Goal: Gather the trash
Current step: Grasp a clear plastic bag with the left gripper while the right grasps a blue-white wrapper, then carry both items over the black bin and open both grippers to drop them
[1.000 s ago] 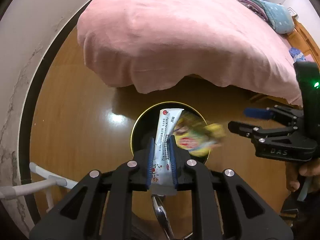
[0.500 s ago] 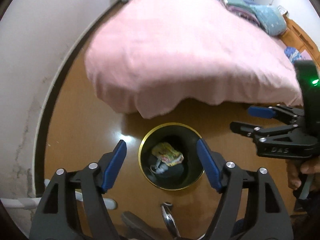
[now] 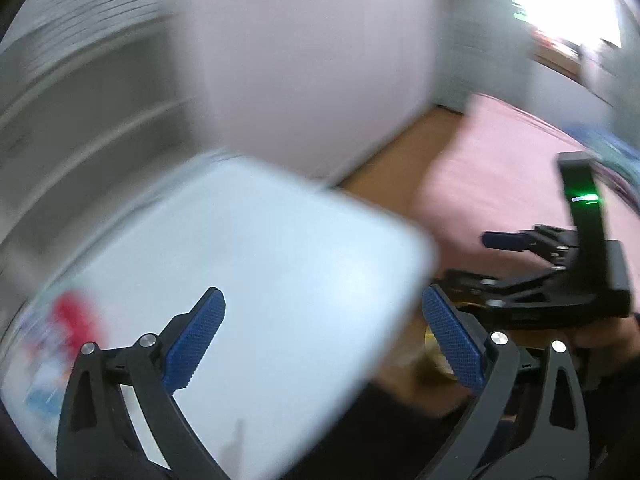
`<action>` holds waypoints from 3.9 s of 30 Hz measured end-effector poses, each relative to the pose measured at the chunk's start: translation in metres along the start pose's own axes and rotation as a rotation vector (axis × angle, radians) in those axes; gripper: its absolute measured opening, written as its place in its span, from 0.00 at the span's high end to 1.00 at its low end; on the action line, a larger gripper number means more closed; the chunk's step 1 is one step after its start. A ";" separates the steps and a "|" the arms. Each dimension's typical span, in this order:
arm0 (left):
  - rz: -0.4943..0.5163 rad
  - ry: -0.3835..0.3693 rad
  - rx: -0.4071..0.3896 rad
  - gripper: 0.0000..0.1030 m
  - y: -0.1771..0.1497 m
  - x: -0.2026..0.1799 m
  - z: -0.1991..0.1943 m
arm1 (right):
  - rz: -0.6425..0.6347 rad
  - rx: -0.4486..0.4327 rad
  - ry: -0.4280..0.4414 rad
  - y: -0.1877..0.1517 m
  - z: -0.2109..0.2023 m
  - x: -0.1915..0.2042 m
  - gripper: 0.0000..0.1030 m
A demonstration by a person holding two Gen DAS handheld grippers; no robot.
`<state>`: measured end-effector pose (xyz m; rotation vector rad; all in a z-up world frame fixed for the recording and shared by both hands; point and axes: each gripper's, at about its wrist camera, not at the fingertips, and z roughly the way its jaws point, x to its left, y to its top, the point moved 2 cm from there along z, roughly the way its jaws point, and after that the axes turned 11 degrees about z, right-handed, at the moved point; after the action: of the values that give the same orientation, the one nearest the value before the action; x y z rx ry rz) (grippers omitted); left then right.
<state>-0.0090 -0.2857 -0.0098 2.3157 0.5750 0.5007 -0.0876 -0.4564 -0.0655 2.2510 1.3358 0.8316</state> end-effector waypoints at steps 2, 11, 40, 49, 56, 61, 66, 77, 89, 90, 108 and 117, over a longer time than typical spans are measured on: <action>-0.085 0.087 0.031 0.07 -0.035 0.050 -0.022 | -0.117 0.042 0.115 0.002 0.017 0.071 0.23; -0.467 0.395 0.170 0.07 -0.212 0.198 -0.113 | -0.506 0.154 0.382 -0.028 0.058 0.308 0.28; -0.494 0.372 0.219 0.07 -0.199 0.263 -0.026 | -0.329 0.048 0.352 -0.004 0.024 0.267 0.77; -0.521 0.400 0.224 0.72 -0.204 0.251 -0.034 | -0.243 0.016 0.308 0.000 0.016 0.202 0.77; -0.468 0.518 0.130 0.72 -0.171 0.219 -0.087 | -0.117 -0.058 0.234 0.026 0.002 0.122 0.77; -0.400 0.473 0.049 0.72 -0.121 0.188 -0.092 | 0.005 -0.109 0.161 0.038 -0.009 0.053 0.77; -0.199 0.261 -0.020 0.72 -0.040 0.103 -0.041 | 0.142 -0.163 0.046 0.034 -0.031 -0.034 0.77; 0.278 -0.319 0.014 0.72 0.073 -0.176 0.107 | 0.495 -0.172 -0.291 -0.063 -0.083 -0.241 0.77; 0.567 -0.512 0.263 0.72 0.017 -0.335 0.263 | 0.857 0.089 -0.359 -0.203 -0.025 -0.364 0.77; 0.565 -0.519 0.287 0.72 0.010 -0.341 0.274 | 0.870 0.105 -0.351 -0.207 -0.018 -0.367 0.77; 0.548 -0.615 0.430 0.41 -0.034 -0.381 0.331 | 0.895 0.188 -0.328 -0.215 0.025 -0.372 0.76; 0.509 -0.570 0.398 0.30 -0.024 -0.362 0.321 | 0.906 0.186 -0.322 -0.212 0.029 -0.369 0.51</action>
<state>-0.1556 -0.6310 -0.3169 2.8208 -0.2205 -0.0823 -0.3427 -0.6843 -0.3210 2.9918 0.2062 0.5518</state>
